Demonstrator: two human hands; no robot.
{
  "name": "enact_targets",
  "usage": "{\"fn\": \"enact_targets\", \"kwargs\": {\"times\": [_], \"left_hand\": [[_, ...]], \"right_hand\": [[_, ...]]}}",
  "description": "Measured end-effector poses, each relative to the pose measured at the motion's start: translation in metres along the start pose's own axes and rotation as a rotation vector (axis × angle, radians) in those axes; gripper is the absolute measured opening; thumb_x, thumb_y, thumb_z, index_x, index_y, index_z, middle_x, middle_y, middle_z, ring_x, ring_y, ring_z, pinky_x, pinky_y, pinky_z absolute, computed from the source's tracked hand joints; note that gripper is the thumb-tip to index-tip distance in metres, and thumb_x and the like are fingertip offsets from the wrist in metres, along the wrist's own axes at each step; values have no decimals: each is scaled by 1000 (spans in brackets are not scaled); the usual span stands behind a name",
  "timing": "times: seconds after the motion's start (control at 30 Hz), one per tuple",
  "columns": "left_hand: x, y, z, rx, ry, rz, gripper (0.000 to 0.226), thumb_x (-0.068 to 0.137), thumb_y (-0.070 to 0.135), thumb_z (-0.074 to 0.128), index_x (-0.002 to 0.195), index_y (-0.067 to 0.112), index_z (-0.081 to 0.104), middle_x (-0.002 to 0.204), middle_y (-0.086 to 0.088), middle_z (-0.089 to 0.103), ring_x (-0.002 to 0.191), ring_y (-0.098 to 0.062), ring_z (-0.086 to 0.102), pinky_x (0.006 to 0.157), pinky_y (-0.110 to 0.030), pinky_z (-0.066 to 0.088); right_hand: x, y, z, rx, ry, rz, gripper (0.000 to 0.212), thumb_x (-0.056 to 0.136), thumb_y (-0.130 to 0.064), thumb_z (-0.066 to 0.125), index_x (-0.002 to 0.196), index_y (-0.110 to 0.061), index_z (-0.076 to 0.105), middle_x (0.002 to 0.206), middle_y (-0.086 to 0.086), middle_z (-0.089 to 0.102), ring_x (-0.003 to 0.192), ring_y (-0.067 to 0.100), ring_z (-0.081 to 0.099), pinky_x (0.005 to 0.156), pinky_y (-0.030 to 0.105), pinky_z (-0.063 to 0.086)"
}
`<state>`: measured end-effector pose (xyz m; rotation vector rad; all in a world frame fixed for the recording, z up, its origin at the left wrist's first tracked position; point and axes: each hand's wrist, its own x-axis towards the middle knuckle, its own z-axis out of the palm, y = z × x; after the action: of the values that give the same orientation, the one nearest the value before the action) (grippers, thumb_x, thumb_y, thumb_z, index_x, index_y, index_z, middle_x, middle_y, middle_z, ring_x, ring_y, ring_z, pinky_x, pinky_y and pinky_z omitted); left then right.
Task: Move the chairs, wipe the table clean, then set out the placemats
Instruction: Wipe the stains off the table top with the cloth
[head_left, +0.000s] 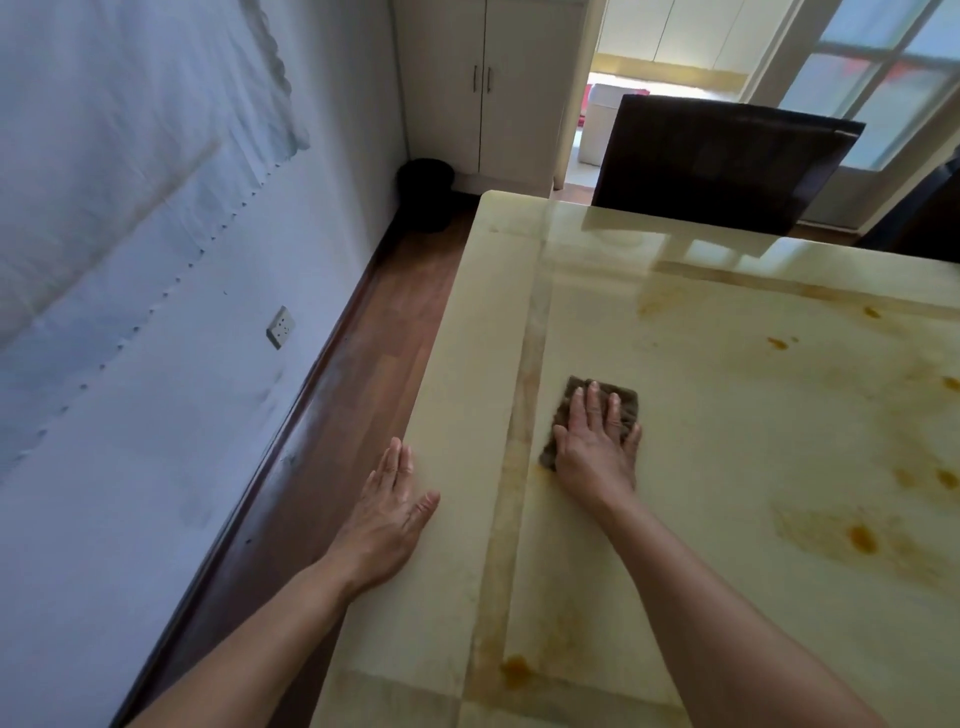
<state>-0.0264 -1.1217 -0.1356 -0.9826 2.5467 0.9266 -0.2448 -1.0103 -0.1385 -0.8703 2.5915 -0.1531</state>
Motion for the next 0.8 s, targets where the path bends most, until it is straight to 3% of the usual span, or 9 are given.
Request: {"fn": "enact_targets", "kwargs": {"times": [0.23, 0.4, 0.53, 0.8], "left_hand": [[-42, 0, 13, -108, 20, -104, 70, 99, 44, 21, 147, 12, -19, 155, 0, -24, 133, 3, -19, 110, -19, -11], [-57, -3, 19, -122, -6, -159, 69, 99, 44, 20, 147, 14, -19, 157, -1, -21, 133, 3, -16, 115, -24, -8], [-55, -3, 22, -98, -11, -168, 69, 100, 42, 21, 147, 11, -18, 156, -3, -22, 132, 2, -19, 115, -24, -9], [-54, -9, 29, -107, -2, -150, 72, 99, 44, 22, 146, 11, -21, 155, -2, -24, 138, -2, -20, 115, -24, -10]], "right_hand": [[-42, -87, 35, -57, -92, -485, 59, 101, -37, 22, 152, -22, -4, 159, -7, -16, 145, 18, -22, 116, 48, -16], [-68, -80, 42, -85, -142, -657, 58, 101, -36, 25, 153, -25, 1, 159, -10, -12, 145, 15, -19, 115, 44, -19], [-67, -51, 34, -71, -112, -585, 57, 101, -39, 24, 152, -30, -1, 158, -13, -13, 144, 10, -21, 117, 43, -16], [-76, 38, 16, -71, 9, -169, 57, 101, -40, 15, 152, -25, -7, 157, -9, -20, 144, 13, -23, 117, 44, -14]]}}
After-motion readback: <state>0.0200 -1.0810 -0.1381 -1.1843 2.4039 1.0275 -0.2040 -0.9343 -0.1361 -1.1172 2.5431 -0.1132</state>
